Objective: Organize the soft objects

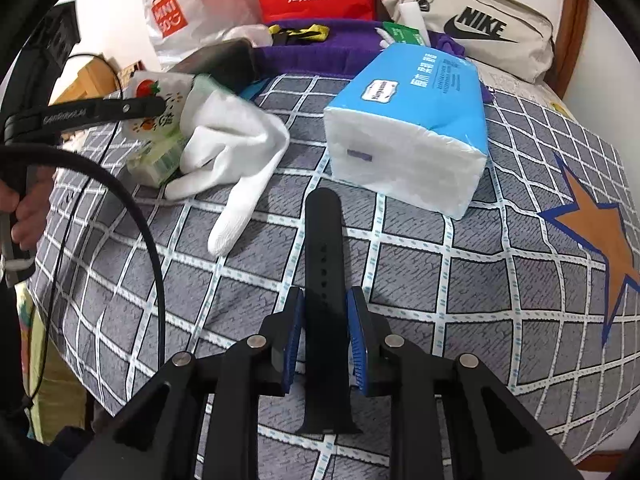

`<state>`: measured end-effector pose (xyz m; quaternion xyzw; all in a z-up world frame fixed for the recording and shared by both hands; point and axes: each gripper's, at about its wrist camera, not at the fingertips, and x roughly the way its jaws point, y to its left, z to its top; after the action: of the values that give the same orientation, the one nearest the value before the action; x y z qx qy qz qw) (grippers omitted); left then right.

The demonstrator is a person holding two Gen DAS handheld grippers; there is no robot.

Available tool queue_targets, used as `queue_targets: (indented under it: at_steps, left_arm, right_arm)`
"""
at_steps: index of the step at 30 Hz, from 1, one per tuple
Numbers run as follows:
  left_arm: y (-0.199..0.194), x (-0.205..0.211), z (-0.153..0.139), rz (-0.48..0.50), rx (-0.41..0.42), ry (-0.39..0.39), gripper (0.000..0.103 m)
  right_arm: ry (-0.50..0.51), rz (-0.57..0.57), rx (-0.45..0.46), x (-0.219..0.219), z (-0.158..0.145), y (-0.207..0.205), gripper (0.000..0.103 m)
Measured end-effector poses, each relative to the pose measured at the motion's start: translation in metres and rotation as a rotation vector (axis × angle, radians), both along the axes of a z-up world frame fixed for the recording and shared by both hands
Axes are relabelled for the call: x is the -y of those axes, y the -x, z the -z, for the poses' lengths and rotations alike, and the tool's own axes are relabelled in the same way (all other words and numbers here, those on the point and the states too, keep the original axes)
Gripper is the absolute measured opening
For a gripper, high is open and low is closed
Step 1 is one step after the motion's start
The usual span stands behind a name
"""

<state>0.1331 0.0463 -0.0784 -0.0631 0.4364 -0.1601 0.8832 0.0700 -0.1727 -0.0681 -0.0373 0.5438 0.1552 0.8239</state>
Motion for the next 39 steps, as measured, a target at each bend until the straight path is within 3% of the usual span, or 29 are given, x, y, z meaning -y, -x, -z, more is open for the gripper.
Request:
queue_targets:
  at_steps: [18,29,32,34,39]
  left_arm:
    - [0.019,-0.018,-0.019,-0.048,0.018,0.032,0.007]
    - [0.011,-0.007,-0.004,-0.03,-0.058,-0.047,0.009]
    - [0.011,-0.002,0.0,-0.028,-0.077,-0.077,0.025]
    - [0.011,0.0,0.001,-0.036,-0.076,-0.089,0.051]
    - [0.008,0.011,0.003,-0.029,-0.073,-0.112,0.055]
  right_arm:
    - [-0.015,-0.035,0.015,-0.01,-0.02,0.01,0.02]
    - [-0.022,-0.047,0.009,-0.011,-0.018,0.009,0.02]
    - [-0.021,-0.04,0.007,-0.008,-0.018,0.009,0.021]
    - [-0.024,-0.033,0.001,-0.006,-0.016,0.009,0.021]
    - [-0.029,-0.025,-0.016,-0.005,-0.01,0.008,0.021]
